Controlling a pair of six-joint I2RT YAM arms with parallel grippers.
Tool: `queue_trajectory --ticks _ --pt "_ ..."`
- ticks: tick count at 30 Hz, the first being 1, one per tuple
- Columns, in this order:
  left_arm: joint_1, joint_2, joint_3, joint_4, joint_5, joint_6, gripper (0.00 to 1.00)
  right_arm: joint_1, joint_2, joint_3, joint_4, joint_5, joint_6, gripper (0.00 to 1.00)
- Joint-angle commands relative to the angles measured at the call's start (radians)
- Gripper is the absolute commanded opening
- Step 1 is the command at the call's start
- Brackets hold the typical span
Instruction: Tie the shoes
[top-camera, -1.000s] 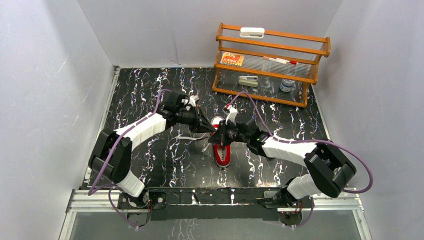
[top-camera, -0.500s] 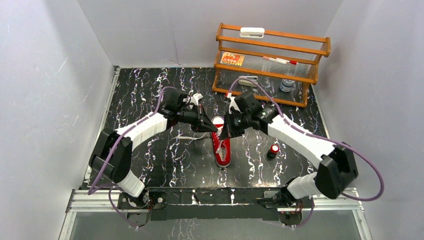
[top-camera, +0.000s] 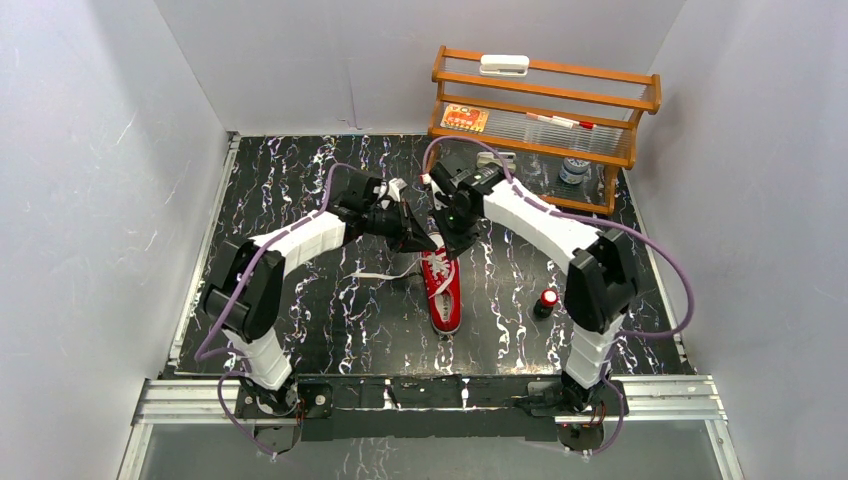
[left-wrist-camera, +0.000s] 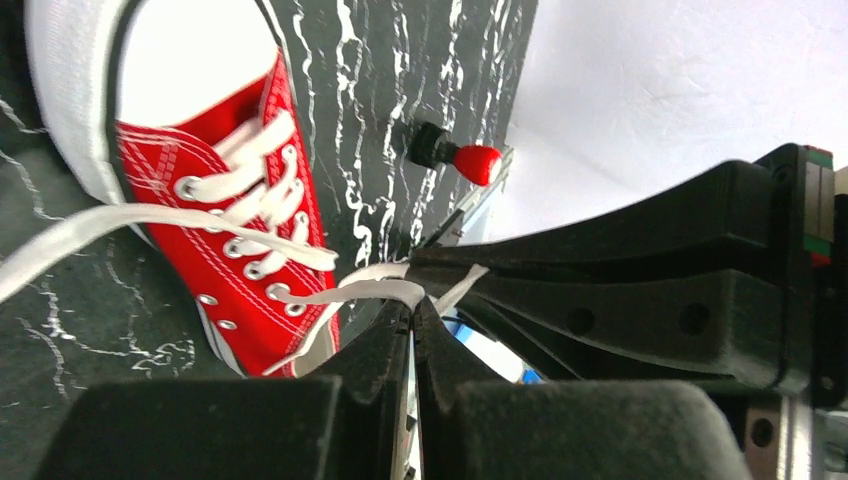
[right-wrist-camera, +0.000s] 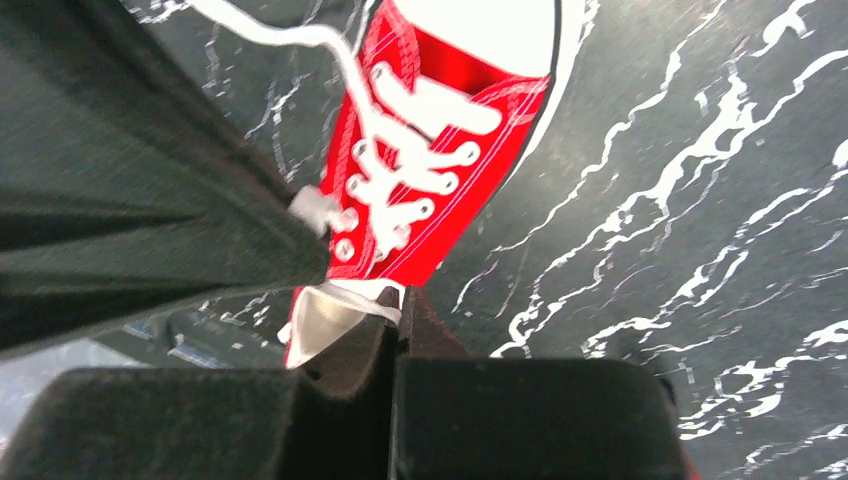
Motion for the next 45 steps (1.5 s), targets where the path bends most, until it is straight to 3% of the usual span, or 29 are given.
queue_trajectory --ticks 1,9,16,18,23,29,37,45 --pt "0.03 0.017 0.029 -0.155 -0.035 0.064 0.0 -0.025 0.057 0.087 -0.033 0.195 -0.086 0.09" --pt "0.056 0.057 0.05 -0.179 -0.01 0.094 0.0 -0.091 0.066 0.0 0.111 0.09 -0.082 0.39" --pt "0.063 0.089 0.073 -0.187 0.007 0.118 0.0 -0.161 -0.02 -0.154 0.187 -0.183 -0.049 0.61" --pt "0.065 0.094 0.08 -0.193 0.008 0.126 0.0 -0.162 -0.046 -0.217 0.245 -0.262 -0.092 0.62" --pt "0.067 0.109 0.103 -0.197 0.013 0.127 0.0 -0.172 -0.096 -0.362 0.396 -0.175 -0.209 0.6" --pt "0.067 0.116 0.134 -0.197 0.011 0.107 0.0 -0.174 -0.201 -0.533 0.611 -0.14 -0.429 0.66" --pt "0.067 0.135 0.154 -0.219 0.005 0.099 0.0 -0.189 -0.098 -0.519 0.653 -0.225 -0.586 0.64" --pt "0.067 0.167 0.204 -0.26 -0.005 0.116 0.0 -0.191 -0.02 -0.492 0.684 -0.255 -0.593 0.58"
